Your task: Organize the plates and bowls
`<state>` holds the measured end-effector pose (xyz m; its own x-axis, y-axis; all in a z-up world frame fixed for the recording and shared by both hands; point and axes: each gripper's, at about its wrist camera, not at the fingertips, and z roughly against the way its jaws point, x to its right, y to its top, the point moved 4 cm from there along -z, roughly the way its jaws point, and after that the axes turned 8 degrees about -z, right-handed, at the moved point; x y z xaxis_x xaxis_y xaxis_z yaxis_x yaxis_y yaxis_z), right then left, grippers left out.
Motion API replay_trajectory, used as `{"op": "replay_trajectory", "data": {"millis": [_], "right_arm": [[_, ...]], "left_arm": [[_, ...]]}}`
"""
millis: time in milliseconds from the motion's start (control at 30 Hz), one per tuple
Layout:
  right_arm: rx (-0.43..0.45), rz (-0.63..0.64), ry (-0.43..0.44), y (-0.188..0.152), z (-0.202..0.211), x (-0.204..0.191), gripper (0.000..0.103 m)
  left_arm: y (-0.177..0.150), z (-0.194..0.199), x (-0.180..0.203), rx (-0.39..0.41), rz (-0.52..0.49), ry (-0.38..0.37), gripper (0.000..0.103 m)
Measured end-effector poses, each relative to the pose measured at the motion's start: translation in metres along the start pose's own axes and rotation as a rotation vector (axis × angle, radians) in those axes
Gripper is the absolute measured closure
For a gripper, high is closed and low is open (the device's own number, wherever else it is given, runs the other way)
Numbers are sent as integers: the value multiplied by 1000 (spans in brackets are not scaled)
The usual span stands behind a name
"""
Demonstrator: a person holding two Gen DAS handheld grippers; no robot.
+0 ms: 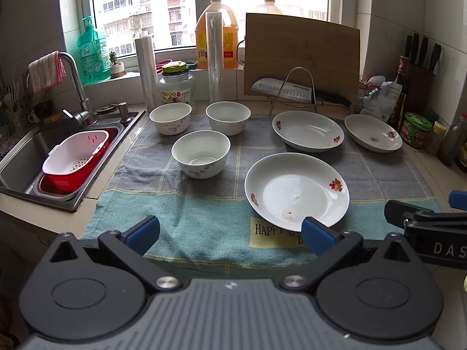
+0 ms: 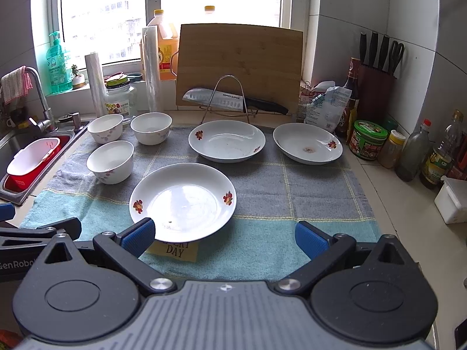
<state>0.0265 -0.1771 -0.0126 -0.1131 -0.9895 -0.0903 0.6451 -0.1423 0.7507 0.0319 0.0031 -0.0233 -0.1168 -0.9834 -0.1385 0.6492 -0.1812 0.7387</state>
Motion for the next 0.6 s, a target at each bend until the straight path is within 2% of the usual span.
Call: {"op": "replay_trajectory", "data": {"millis": [600], "right_arm": [[16,14,6,2,2,-3,0]], "left_arm": [[1,1,-2,-4,10,6,1]]}}
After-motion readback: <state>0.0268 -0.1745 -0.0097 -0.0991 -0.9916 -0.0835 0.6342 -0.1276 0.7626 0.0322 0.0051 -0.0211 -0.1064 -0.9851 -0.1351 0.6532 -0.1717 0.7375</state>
